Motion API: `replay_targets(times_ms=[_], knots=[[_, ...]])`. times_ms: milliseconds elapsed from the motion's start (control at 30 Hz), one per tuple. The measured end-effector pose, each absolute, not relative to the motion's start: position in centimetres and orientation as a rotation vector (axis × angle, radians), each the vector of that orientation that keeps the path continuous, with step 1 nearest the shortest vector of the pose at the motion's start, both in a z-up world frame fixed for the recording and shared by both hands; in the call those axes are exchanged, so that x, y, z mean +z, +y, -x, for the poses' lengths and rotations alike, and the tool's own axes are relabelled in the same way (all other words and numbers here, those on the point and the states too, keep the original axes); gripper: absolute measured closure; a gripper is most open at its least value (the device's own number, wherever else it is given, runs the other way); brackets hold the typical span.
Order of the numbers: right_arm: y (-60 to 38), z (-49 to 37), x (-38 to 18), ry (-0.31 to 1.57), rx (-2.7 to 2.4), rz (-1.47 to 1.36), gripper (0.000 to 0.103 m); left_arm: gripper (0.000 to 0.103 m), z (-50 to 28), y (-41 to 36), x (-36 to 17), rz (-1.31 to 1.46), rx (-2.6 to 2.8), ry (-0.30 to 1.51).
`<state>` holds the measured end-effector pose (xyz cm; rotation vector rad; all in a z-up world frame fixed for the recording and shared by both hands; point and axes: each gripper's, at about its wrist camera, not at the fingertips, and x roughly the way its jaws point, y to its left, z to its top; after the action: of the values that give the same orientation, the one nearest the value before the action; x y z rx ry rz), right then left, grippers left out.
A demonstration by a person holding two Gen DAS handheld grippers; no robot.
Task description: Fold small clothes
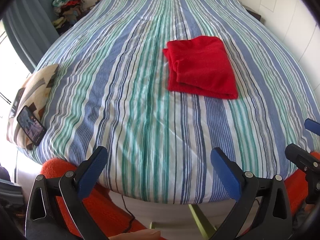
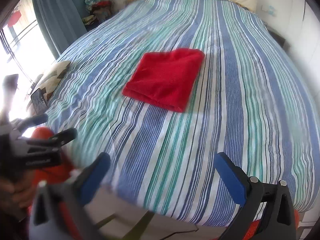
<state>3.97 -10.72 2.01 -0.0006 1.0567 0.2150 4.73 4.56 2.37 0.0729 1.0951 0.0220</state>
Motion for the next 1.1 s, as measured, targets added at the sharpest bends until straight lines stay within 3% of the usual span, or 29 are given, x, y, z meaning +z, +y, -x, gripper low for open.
replay_targets(times_ms=[1100], knots=[[-10.7, -3.2, 5.2, 1.044, 0.218, -0.005, 0.0, 0.001, -3.9, 4.5, 5.2, -0.077, 0.05, 1.06]])
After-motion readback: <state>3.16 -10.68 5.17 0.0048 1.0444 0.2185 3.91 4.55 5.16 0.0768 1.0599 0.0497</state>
